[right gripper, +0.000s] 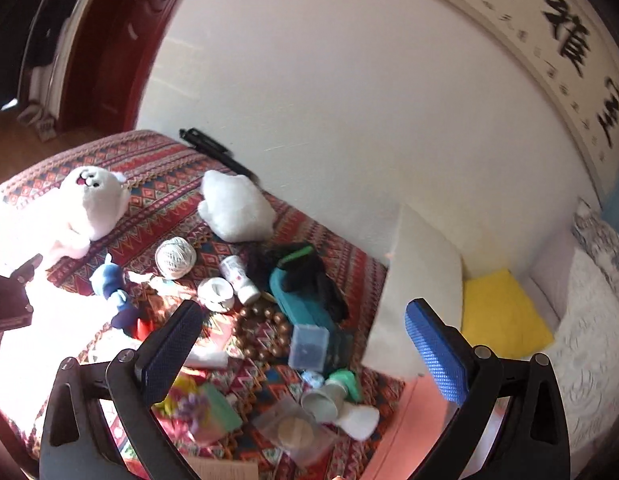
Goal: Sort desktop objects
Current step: 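Grasp the white plush bear with the left tool while the right tool grasps another white plush toy, then carry both white plush toys up toward the orange box with both tools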
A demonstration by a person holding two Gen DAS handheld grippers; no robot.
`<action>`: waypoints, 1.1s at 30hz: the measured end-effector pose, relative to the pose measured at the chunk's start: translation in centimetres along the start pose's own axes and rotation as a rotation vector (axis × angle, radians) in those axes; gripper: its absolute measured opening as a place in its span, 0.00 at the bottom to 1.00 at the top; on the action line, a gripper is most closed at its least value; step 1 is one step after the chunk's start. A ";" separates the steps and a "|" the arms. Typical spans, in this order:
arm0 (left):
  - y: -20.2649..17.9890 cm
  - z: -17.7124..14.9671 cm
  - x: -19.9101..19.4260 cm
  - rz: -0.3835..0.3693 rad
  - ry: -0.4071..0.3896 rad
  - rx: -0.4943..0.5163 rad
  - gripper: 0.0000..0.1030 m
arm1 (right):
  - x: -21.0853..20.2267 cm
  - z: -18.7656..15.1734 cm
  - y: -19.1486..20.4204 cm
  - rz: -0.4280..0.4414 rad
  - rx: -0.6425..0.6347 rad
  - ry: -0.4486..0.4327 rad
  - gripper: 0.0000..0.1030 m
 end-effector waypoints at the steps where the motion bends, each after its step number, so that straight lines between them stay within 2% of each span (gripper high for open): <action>1: 0.2 0.1 1.4 0.011 0.018 0.012 1.00 | 2.4 1.4 1.8 0.017 -0.046 0.018 1.00; 4: 0.4 0.3 5.0 0.011 0.070 0.041 1.00 | 10.2 4.0 7.1 0.041 -0.188 0.101 1.00; 7: 0.6 0.5 8.2 0.007 0.111 0.061 1.00 | 17.8 5.3 11.0 -0.006 -0.295 0.173 1.00; 11: 0.7 0.7 12.4 -0.014 0.174 0.075 1.00 | 26.5 6.0 14.4 -0.036 -0.325 0.264 1.00; 14: 0.3 0.6 14.9 -0.074 0.223 0.045 1.00 | 32.1 5.5 16.2 -0.044 -0.326 0.339 1.00; 17: -0.9 0.9 16.8 -0.181 0.257 -0.014 1.00 | 36.8 5.1 16.5 -0.165 -0.426 0.332 1.00; 19: -1.8 0.7 18.0 -0.229 0.281 -0.033 1.00 | 39.4 5.0 15.7 -0.232 -0.427 0.333 1.00; 21: -2.5 0.3 19.0 -0.205 0.309 -0.005 1.00 | 41.5 5.3 14.5 -0.254 -0.364 0.341 1.00; 24: -2.8 -0.2 19.7 -0.205 0.338 -0.008 1.00 | 43.6 5.3 12.4 -0.215 -0.214 0.382 1.00; 28: -2.0 -1.7 20.8 -0.315 0.420 -0.113 1.00 | 44.3 4.9 11.7 -0.174 -0.200 0.413 0.99; 29: -1.8 -1.9 21.0 -0.351 0.424 -0.146 1.00 | 44.3 4.8 11.7 -0.175 -0.207 0.415 0.87; 30: -1.6 -2.0 21.1 -0.384 0.424 -0.179 1.00 | 44.0 4.7 11.7 -0.187 -0.224 0.404 0.79; 31: -1.4 -2.0 21.1 -0.418 0.425 -0.212 0.99 | 43.6 4.6 11.8 -0.191 -0.243 0.391 0.75; 33: -1.0 -1.8 20.6 -0.430 0.405 -0.243 0.93 | 42.5 4.3 11.9 -0.159 -0.248 0.378 0.70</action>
Point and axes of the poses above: each gripper's, at about its wrist camera, not at the fingertips, and x roughly the way its jaws point, y to its left, z to its top, the point moved 9 cm from there along x, roughly the way its jaws point, and after that the axes turned 9 degrees about x, right-handed, at the moved point
